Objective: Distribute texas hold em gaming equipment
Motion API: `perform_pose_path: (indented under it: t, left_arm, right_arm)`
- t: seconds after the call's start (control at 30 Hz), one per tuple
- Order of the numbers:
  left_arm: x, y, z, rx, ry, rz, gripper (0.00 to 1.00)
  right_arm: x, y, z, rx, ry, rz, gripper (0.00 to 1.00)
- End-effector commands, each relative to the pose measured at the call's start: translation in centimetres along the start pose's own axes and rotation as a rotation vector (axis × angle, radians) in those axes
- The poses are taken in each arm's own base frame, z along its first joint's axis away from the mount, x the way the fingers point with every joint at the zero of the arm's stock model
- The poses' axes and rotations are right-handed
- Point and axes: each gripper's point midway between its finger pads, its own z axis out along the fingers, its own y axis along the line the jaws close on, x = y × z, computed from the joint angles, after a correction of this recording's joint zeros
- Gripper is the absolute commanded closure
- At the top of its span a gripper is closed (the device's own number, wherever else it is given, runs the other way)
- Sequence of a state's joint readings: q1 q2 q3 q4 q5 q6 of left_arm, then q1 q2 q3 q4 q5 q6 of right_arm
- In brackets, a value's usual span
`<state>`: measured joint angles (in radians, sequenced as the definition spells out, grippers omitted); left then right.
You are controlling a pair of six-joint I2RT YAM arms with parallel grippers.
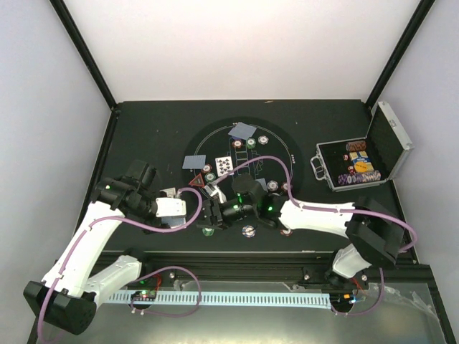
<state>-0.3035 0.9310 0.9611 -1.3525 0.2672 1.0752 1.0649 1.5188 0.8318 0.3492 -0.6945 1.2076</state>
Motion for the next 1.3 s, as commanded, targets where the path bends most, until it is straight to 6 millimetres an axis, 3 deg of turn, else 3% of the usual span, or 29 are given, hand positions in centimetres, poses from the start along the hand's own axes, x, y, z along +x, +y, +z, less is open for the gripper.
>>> perform_pose_path:
  t: [0.0, 0.33, 0.6, 1.03, 1.27]
  left_arm:
    - [-1.2, 0.3, -0.8, -0.014, -0.048, 0.011, 0.99]
    - [-1.3, 0.3, -1.1, -0.018, -0.049, 0.015, 0.98]
    - [-1.3, 0.3, -1.3, -0.019, -0.047, 0.016, 0.98]
    - [-1.0, 0.1, -1.5, -0.023, -0.036, 0.018, 0.98]
    - [-0.8, 0.0, -1.4, -0.02, -0.027, 0.017, 0.99]
  right_arm:
    - [-0.4, 2.4, 1.1, -0.071, 0.007, -0.021, 0.23]
    - [0.0, 1.3, 3.4, -0.075, 0.05, 0.018, 0.34]
    - [0.3, -0.1, 3.9, -0.091, 0.059, 0.045, 0.36]
    - [-2.0, -0.4, 6.9, -0.194, 0.059, 0.111, 0.38]
    - [-2.4, -0.9, 7.2, -0.223, 0.07, 0.139, 0.38]
